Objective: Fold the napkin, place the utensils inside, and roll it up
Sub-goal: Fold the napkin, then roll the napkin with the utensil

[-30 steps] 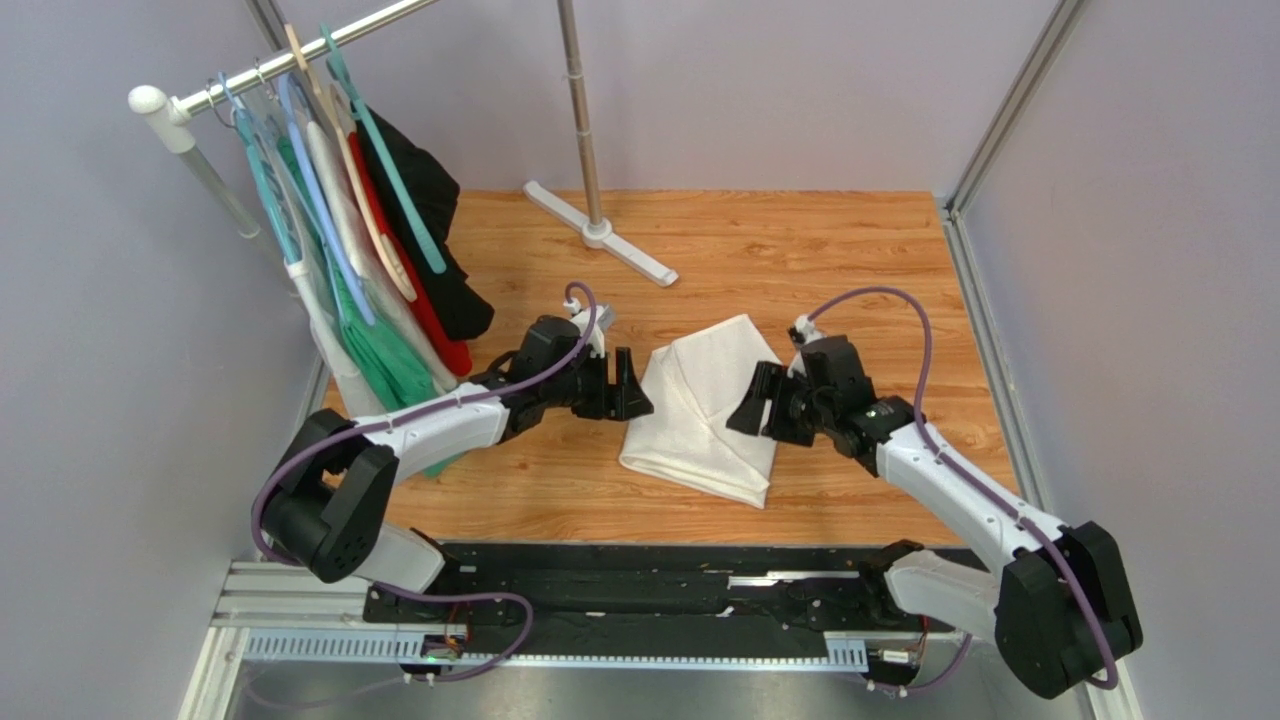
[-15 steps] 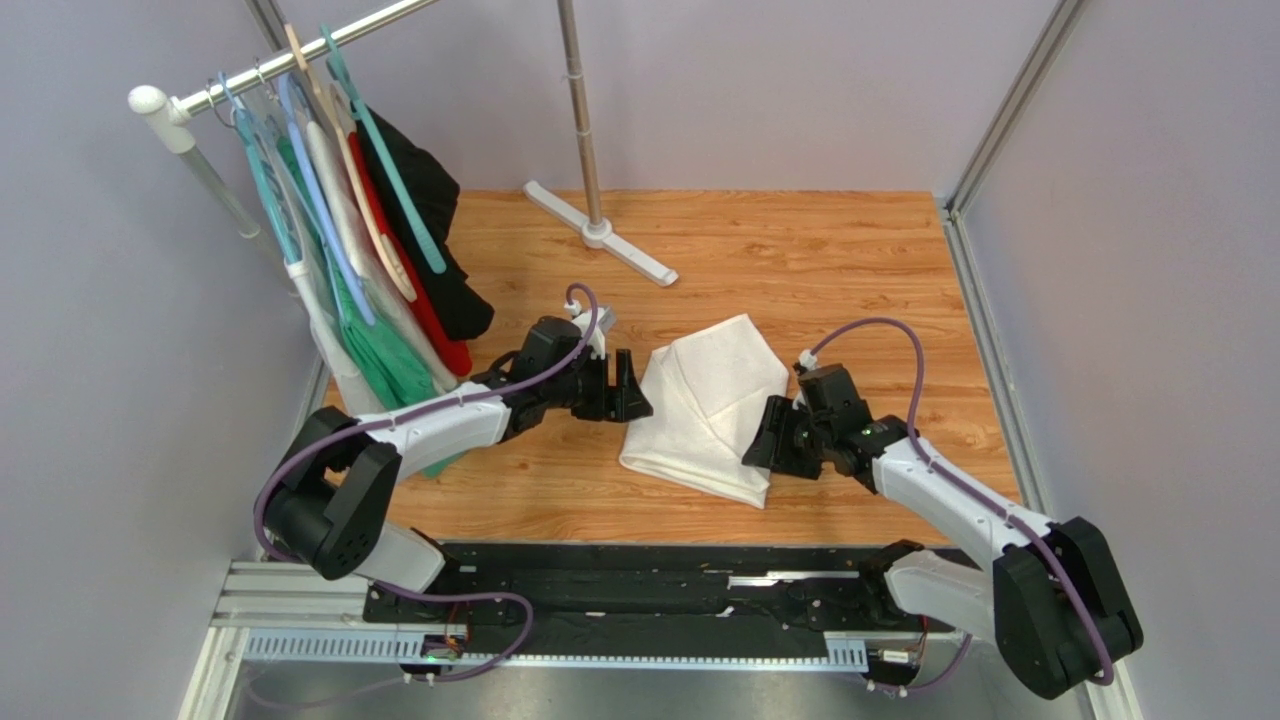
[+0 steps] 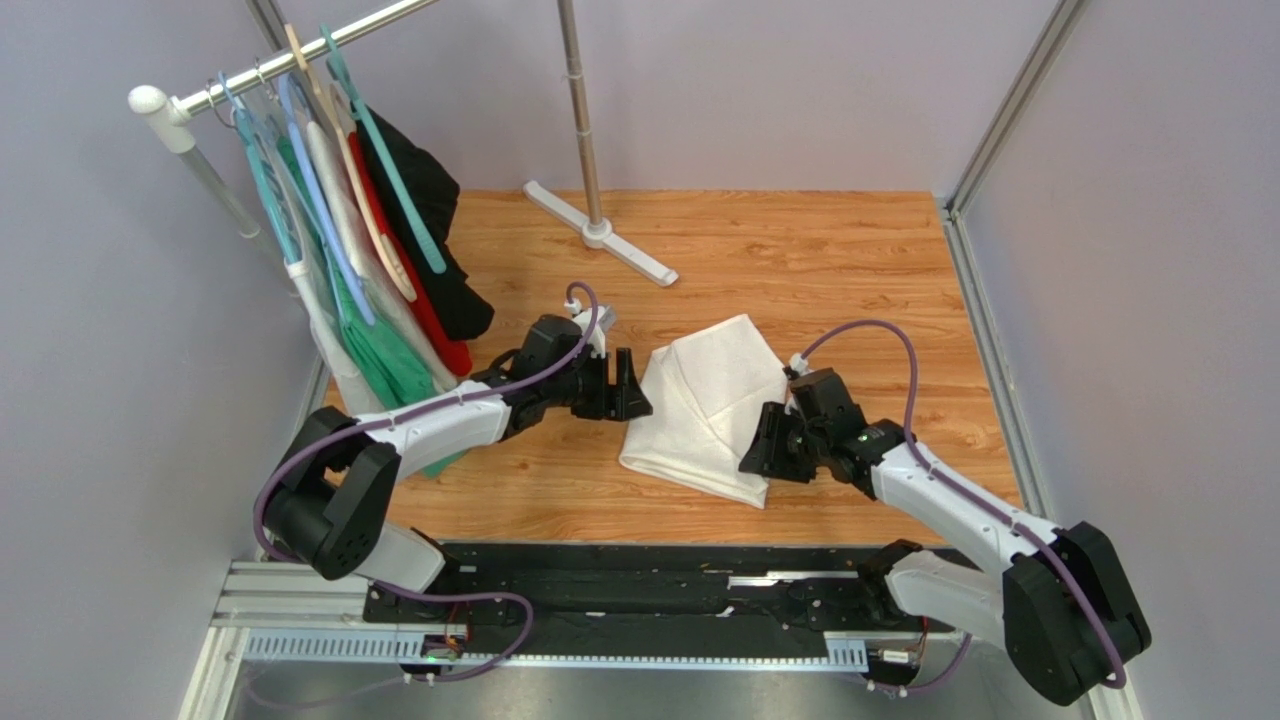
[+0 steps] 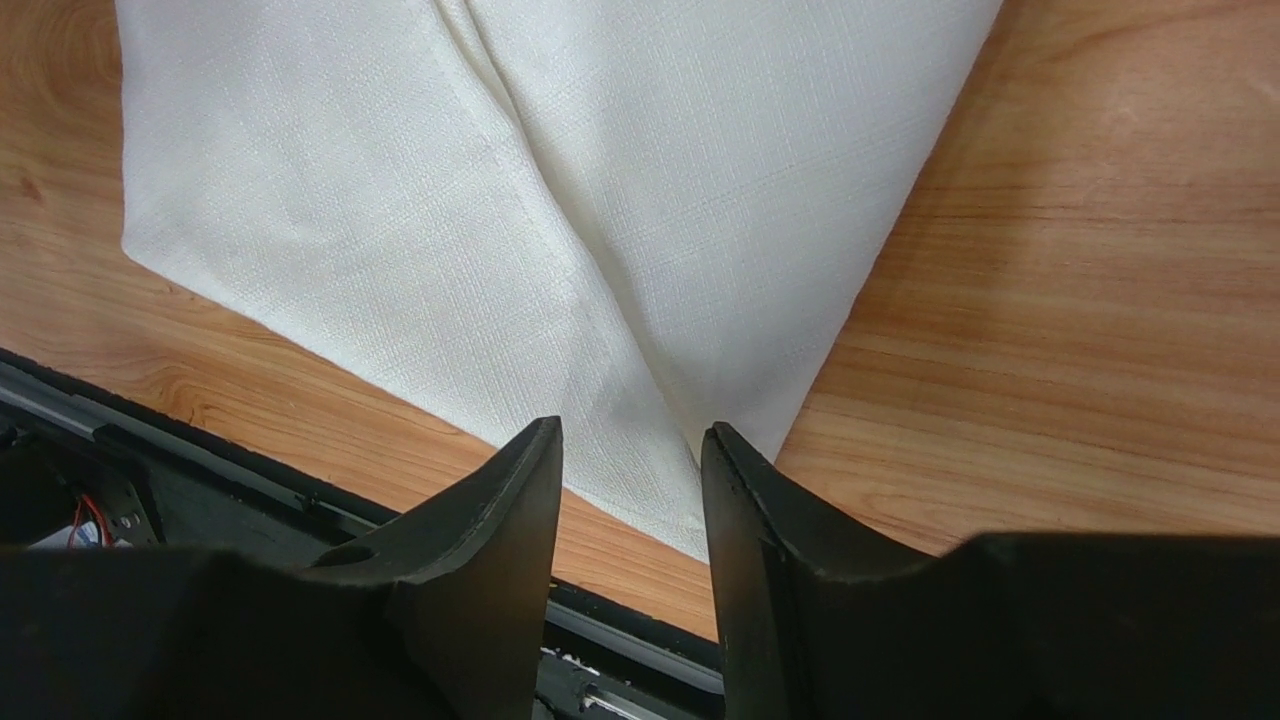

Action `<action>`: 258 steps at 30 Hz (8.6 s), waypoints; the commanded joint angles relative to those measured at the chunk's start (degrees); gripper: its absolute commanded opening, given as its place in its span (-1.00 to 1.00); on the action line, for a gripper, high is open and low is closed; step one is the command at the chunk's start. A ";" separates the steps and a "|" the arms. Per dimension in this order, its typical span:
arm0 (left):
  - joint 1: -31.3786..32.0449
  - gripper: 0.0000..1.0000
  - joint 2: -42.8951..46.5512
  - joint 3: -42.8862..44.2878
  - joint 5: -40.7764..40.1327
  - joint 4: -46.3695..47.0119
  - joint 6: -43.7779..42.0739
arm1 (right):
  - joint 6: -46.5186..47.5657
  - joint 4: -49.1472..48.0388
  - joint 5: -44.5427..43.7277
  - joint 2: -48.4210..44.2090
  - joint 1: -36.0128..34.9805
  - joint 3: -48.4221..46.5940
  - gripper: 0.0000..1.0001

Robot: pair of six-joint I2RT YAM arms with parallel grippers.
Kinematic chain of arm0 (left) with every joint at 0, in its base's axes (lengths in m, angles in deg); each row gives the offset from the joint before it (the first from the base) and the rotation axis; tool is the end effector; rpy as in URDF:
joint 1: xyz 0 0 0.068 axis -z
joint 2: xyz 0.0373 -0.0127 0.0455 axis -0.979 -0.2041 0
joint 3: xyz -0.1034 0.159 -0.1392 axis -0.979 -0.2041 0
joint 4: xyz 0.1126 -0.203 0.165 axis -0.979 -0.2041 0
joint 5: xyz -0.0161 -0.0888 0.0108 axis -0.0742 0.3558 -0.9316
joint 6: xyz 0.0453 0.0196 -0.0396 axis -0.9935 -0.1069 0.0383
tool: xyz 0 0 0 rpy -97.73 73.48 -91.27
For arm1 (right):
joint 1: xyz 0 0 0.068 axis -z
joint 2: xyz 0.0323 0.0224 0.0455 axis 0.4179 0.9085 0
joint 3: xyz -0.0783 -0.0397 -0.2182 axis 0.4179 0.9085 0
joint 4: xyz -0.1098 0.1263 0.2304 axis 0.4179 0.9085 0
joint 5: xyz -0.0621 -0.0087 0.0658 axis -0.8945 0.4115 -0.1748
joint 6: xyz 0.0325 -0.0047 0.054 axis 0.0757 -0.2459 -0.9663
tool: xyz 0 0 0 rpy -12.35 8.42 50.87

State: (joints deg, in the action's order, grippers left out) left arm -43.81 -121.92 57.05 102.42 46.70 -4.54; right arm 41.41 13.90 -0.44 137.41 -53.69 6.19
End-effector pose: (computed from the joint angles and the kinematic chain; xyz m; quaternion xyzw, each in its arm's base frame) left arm 0.2649 -0.2000 0.1301 0.0791 0.8918 -0.3545 0.2697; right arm 0.2034 0.1230 0.1135 0.0330 0.9556 0.2249 0.1876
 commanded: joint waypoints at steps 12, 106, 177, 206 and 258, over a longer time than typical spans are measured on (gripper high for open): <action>-0.14 0.53 3.28 1.10 -1.14 -0.31 -1.05 | -0.16 -0.37 -0.50 -1.59 -1.50 1.22 -0.73; 2.33 -1.00 -3.67 -5.50 12.83 -0.12 6.78 | 18.90 6.41 -14.99 -13.99 -19.50 -11.17 0.14; -10.16 0.56 14.16 -9.01 14.16 -19.64 0.89 | 27.35 -5.37 -24.42 30.32 -48.88 -17.94 -1.00; 9.62 0.44 37.49 -23.43 -5.10 13.13 -18.96 | 35.00 4.47 24.62 36.37 -18.65 -27.25 -1.00; 29.39 0.43 2.41 -10.07 -15.64 4.44 -33.48 | 40.71 10.62 40.45 44.63 -7.83 -31.30 -1.00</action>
State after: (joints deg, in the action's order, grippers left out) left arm -15.88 -118.34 44.65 90.00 53.26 -37.98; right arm 80.78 24.39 38.09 181.74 -62.07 -23.25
